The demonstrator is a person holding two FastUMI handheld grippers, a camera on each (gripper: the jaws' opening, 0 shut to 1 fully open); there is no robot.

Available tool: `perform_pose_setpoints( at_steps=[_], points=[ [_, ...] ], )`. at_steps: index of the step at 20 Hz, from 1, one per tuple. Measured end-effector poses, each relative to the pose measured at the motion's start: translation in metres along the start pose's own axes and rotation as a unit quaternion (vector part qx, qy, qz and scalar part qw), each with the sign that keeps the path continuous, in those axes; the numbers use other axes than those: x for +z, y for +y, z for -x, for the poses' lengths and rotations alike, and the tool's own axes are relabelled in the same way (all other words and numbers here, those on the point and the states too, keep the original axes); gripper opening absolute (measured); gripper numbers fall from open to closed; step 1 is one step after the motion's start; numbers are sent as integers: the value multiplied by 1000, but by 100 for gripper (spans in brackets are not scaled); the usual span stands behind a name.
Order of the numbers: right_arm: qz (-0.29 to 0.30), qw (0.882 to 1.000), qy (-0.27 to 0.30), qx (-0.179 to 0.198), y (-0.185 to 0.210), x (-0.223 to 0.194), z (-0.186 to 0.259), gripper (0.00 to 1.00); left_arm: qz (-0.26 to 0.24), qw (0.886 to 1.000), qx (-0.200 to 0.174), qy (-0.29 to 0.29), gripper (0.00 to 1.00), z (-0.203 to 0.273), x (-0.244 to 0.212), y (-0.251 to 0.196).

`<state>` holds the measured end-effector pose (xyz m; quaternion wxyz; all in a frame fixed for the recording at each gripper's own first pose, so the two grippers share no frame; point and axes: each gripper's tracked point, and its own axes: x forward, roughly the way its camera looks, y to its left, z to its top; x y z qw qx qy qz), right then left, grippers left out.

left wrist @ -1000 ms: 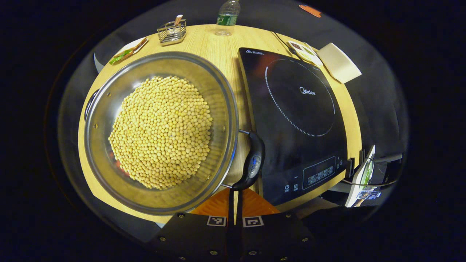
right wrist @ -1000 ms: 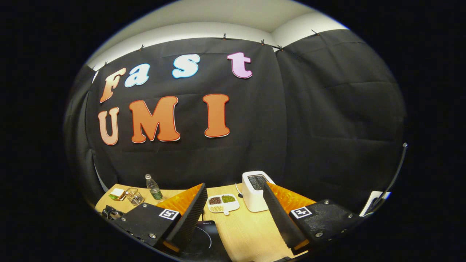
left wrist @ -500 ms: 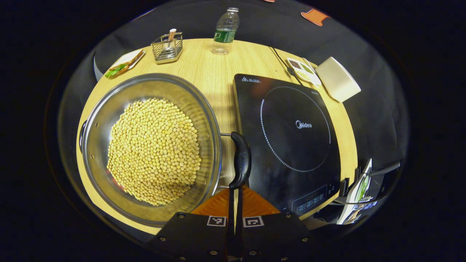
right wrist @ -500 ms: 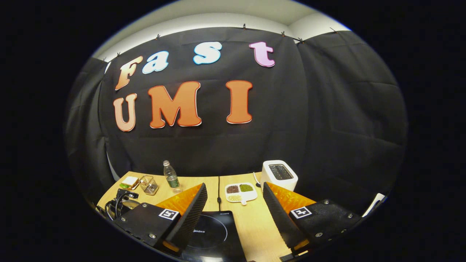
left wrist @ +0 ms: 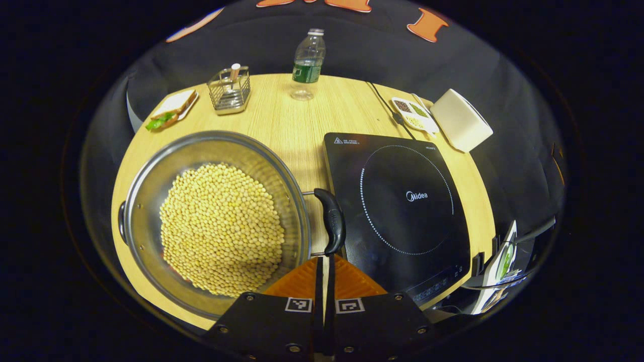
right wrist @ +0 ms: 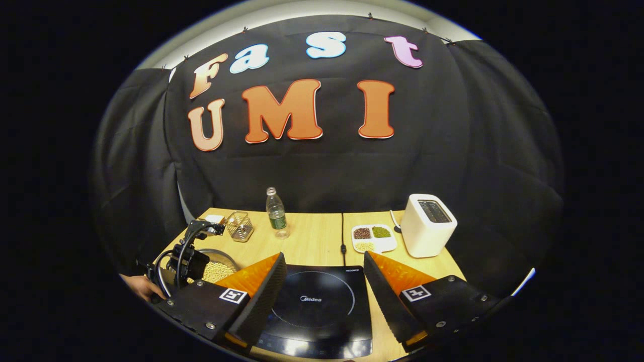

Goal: First push the handle of the pot to place it horizontally, then grasp the pot with both hands and set it on the induction cooktop.

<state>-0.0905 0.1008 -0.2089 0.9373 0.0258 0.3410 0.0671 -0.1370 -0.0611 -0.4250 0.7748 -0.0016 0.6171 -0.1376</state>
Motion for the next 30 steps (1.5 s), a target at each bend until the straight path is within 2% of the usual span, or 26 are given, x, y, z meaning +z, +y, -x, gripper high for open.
perform_pose_setpoints(
  at_steps=[2,7,11,14,15,18,20,25,30],
  points=[
    [4,1000,20,17,20,-9,-7,96,-5,1000,11,-17,2,13,5,7],
    [22,995,72,65,71,-31,-28,96,-27,994,87,-56,3,45,17,64],
    [27,984,141,105,118,-71,-45,95,-11,991,120,-61,2,62,6,114],
    [35,974,189,121,148,-100,-64,94,12,989,128,-69,2,75,2,144],
    [32,969,208,127,159,-111,-66,93,19,989,132,-72,6,78,-3,156],
    [23,961,247,126,180,-135,-82,93,44,985,143,-80,76,89,-8,190],
    [30,959,258,112,187,-152,-96,92,53,982,156,-92,79,96,-9,213],
    [26,953,290,82,198,-185,-115,92,60,980,160,-106,78,96,-8,255],
    [4,950,309,53,200,-207,-126,92,55,981,142,-117,79,84,4,273]
  ],
)
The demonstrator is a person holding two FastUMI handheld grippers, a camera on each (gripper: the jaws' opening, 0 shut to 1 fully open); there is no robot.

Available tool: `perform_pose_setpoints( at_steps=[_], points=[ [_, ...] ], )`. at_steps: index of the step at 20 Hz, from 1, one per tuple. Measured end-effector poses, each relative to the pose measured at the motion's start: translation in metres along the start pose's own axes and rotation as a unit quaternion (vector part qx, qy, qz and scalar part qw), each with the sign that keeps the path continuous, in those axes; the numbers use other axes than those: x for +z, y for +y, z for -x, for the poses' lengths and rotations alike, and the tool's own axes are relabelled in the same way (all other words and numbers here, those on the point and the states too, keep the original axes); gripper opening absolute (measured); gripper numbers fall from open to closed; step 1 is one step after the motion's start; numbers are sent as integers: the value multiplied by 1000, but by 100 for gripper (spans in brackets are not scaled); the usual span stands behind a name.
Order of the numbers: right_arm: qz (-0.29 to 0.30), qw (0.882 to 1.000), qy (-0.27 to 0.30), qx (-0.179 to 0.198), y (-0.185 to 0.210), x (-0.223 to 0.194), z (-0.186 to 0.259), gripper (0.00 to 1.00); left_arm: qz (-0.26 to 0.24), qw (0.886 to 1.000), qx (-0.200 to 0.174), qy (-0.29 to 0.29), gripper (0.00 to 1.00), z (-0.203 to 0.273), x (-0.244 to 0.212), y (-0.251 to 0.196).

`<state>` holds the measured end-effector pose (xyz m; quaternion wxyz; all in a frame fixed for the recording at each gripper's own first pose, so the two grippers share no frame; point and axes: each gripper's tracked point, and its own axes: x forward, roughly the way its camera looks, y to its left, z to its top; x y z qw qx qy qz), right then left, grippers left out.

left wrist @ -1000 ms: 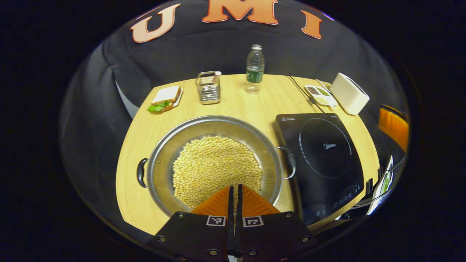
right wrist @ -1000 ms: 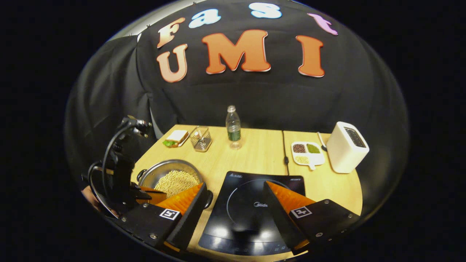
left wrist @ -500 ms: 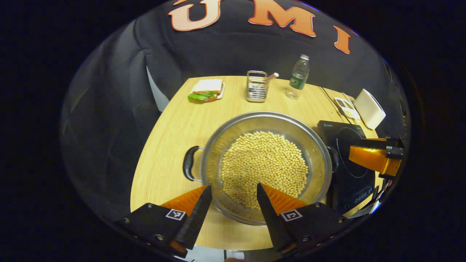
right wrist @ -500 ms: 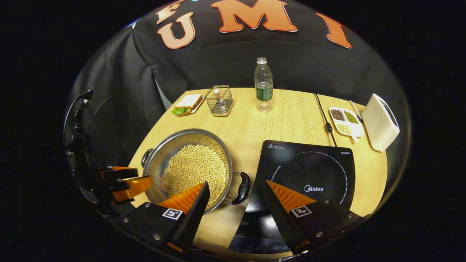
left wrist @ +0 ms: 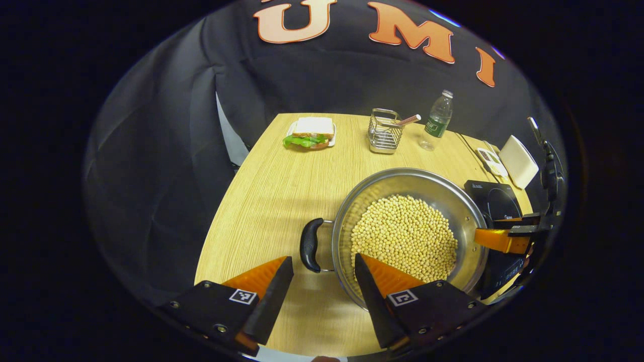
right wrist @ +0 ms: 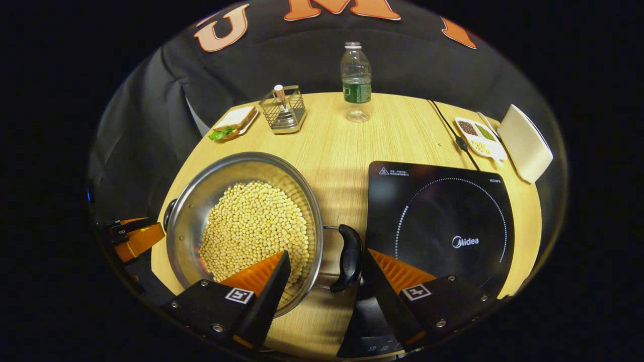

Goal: First push the handle of the pot to place it horizontally, then grasp the pot with both hands and set it on the induction cooktop.

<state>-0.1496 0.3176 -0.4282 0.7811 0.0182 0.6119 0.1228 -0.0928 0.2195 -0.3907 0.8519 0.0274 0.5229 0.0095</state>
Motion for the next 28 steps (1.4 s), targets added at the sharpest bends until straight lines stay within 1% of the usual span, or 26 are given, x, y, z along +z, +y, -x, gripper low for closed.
perform_pose_setpoints(
  at_steps=[2,4,6,10,14,17,19,21,22,23,24,25,26,27,28],
  points=[
    [-2,1000,-5,-9,0,2,-4,91,2,1000,-11,-3,79,-8,1,3],
    [-4,1000,-8,-10,0,3,-6,88,8,1000,-26,1,80,-14,-2,1],
    [1,1000,-9,-13,-2,4,-9,88,5,999,-36,8,79,-18,-5,-2],
    [-10,1000,-6,-6,-3,8,-17,84,8,999,-33,8,79,-30,-3,2],
    [-26,1000,2,3,-5,12,-27,83,21,999,-43,16,79,-39,-11,-1],
    [-24,1000,5,4,-3,13,-32,83,41,998,-55,13,81,-44,-13,-4],
    [-21,1000,5,-3,-6,13,-37,83,55,997,-57,21,81,-48,-19,-6],
    [-25,1000,5,-9,-6,13,-41,79,62,996,-57,23,81,-49,-22,-6],
    [-22,1000,3,-14,-8,14,-42,78,64,996,-57,20,81,-50,-21,-4],
    [-17,1000,1,-18,-10,13,-44,72,65,996,-54,15,81,-51,-20,-3],
    [-14,1000,1,-19,-10,13,-47,76,64,997,-46,10,81,-52,-18,1],
    [-14,1000,-1,-22,-9,13,-49,73,63,997,-32,7,81,-57,-18,7],
    [-14,1000,-2,-26,-10,14,-51,73,69,997,-14,12,81,-61,-21,14],
    [-12,1000,-3,-28,-10,14,-54,73,85,996,-17,18,80,-62,-24,11],
    [-12,1000,-2,-24,-8,13,-57,72,97,995,-20,26,83,-60,-27,9]
  ],
)
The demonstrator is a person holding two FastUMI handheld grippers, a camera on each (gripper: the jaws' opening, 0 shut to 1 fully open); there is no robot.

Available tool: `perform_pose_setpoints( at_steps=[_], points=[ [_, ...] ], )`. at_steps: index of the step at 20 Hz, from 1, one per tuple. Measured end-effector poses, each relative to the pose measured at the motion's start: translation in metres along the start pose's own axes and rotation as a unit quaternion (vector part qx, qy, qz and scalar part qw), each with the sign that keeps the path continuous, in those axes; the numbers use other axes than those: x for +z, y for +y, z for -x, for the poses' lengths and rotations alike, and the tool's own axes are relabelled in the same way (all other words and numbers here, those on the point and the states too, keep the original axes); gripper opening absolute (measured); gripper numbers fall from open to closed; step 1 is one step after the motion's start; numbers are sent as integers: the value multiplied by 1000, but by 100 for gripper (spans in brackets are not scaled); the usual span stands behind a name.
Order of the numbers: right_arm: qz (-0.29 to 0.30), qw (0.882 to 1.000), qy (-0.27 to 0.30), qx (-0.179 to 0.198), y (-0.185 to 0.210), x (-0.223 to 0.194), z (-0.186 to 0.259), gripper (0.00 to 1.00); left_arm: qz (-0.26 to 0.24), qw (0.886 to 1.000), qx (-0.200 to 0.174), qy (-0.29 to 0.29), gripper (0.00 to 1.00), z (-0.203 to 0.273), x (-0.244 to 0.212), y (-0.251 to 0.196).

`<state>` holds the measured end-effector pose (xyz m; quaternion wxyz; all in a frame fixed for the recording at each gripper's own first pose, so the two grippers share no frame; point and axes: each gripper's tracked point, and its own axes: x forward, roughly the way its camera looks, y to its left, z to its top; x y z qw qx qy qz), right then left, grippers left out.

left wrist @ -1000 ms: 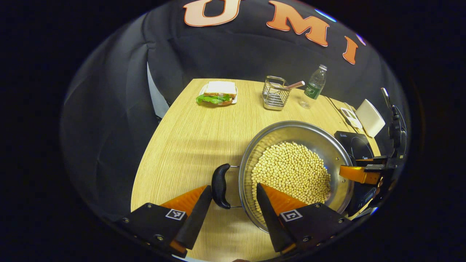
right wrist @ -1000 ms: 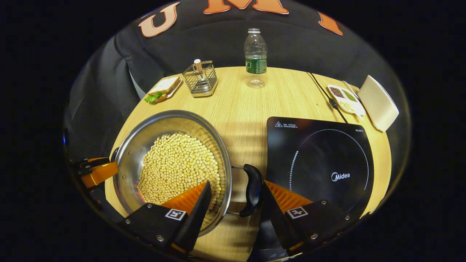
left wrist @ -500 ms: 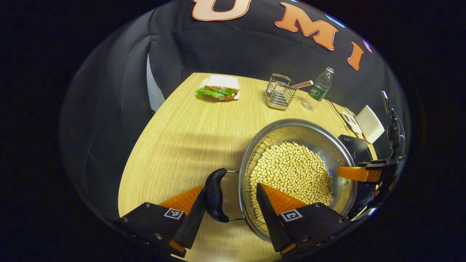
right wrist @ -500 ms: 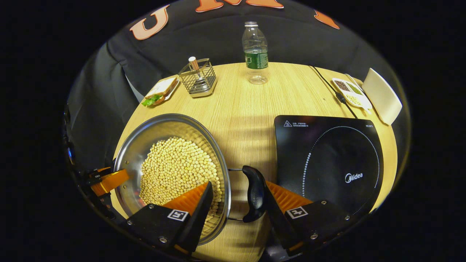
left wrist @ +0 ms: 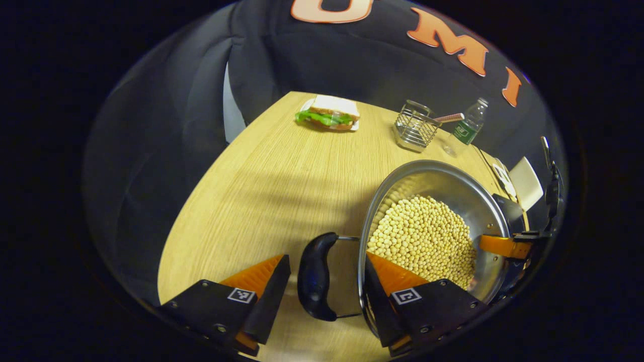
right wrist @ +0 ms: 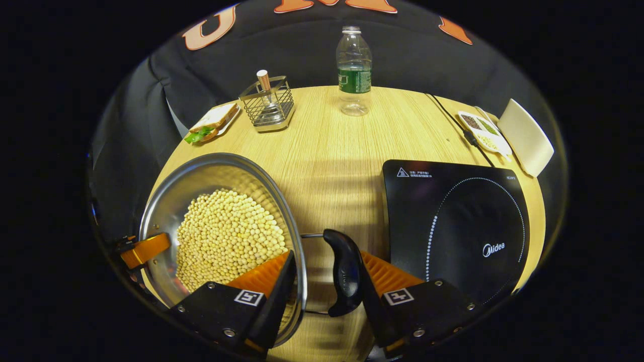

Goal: First push the handle of the pot to place it horizontally, then grasp the pot with both hands and set it on the induction cooktop.

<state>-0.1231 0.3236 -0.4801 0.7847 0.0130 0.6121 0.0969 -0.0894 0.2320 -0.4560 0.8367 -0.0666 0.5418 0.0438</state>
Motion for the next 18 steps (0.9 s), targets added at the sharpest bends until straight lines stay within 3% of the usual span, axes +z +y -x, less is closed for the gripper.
perform_pose_setpoints(
  at_steps=[4,5,6,8,11,12,16,18],
  points=[
    [-13,1000,9,23,6,-2,-4,72,12,1000,-1,3,69,3,-4,-5],
    [-22,999,14,29,7,-4,-5,70,13,1000,5,-3,72,2,-3,-2],
    [-34,999,16,38,8,-5,-4,69,19,1000,9,-9,65,3,-1,-1],
    [-51,997,16,56,8,-3,-2,64,23,1000,14,-15,63,-2,0,-4],
    [-55,997,17,51,6,-3,1,55,16,1000,22,-16,60,-2,-1,-4],
    [-59,997,21,50,6,-2,2,54,15,999,24,-23,63,-2,4,-5],
    [-65,996,9,52,3,8,7,49,-6,999,24,-43,58,-4,11,-7],
    [-68,996,2,55,-2,10,13,53,-16,998,27,-54,58,2,16,-5]
  ],
)
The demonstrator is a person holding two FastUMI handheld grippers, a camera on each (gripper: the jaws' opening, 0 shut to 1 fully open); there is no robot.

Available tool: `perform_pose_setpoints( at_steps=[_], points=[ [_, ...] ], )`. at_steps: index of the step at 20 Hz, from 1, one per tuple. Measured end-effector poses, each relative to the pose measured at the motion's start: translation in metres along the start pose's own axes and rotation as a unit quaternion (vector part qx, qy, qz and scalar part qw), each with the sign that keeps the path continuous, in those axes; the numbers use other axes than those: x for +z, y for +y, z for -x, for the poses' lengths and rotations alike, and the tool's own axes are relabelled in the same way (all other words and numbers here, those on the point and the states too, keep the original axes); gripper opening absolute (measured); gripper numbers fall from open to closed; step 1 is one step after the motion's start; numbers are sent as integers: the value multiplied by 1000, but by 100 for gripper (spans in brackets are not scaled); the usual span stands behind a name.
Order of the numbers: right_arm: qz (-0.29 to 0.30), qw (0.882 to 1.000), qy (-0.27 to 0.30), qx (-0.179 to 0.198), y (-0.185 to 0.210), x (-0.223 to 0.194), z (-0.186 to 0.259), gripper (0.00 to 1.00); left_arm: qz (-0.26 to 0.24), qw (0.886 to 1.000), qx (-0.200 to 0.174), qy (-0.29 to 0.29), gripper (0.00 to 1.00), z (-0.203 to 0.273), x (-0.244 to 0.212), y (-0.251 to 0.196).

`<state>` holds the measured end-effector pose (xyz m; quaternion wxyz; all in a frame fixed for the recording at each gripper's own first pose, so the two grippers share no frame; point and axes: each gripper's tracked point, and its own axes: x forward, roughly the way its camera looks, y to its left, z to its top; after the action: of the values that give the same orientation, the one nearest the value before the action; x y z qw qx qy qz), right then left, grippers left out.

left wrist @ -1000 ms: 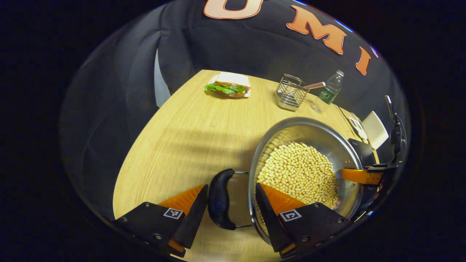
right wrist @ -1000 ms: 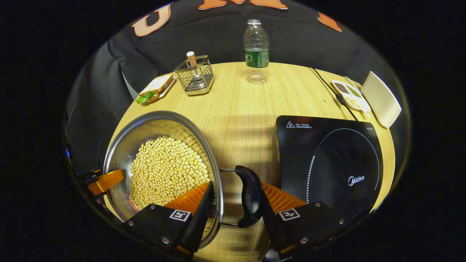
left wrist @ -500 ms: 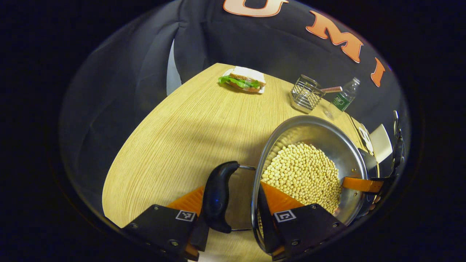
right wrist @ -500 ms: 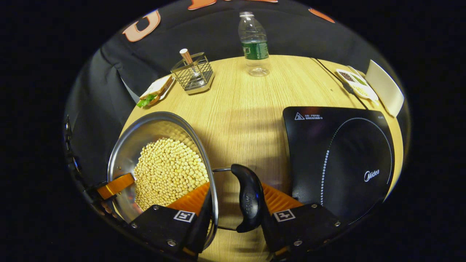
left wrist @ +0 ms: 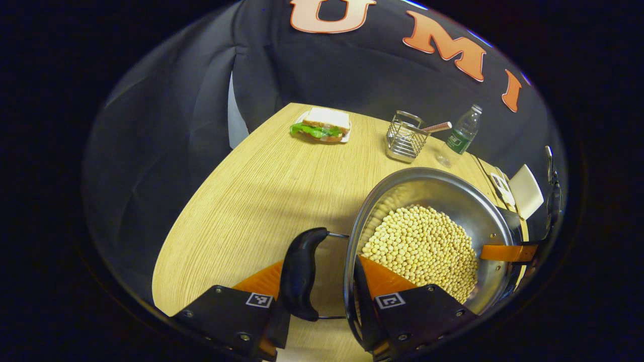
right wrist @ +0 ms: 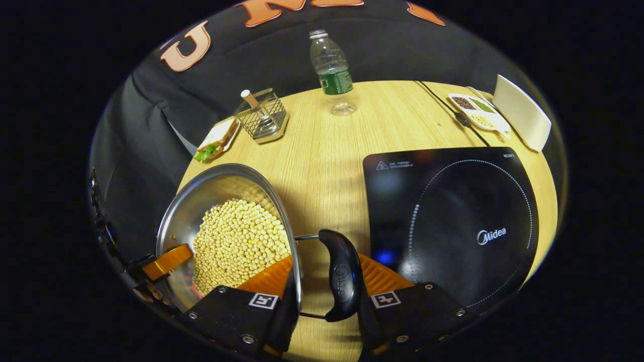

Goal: First push the handle of the pot to place it horizontally, then grasp the pot with both hands and set it on the induction cooktop.

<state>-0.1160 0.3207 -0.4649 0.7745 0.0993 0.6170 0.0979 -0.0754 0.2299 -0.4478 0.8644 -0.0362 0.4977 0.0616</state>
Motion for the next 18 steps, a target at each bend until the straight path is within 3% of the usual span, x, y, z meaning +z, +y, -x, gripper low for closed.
perform_pose_setpoints(
  at_steps=[7,10,12,13,15,16,17,18],
  points=[
    [-23,999,-33,10,-27,20,30,52,-45,998,-8,-38,62,-1,7,0],
    [-29,999,-45,8,-47,29,50,52,-53,998,-15,-40,53,-5,5,0],
    [-31,998,-55,5,-61,38,58,52,-45,998,-18,-33,63,-10,1,0],
    [-30,998,-59,3,-67,42,59,52,-44,998,-20,-32,58,-10,3,0],
    [-34,997,-65,4,-75,48,64,52,-47,998,-22,-37,63,-9,4,0],
    [-37,997,-68,5,-81,51,66,52,-51,998,-22,-41,58,-10,6,-1],
    [-39,997,-72,5,-87,53,70,52,-55,997,-23,-44,62,-9,5,-1],
    [-42,996,-76,5,-89,55,74,52,-58,997,-24,-48,58,-10,7,-1]
  ],
)
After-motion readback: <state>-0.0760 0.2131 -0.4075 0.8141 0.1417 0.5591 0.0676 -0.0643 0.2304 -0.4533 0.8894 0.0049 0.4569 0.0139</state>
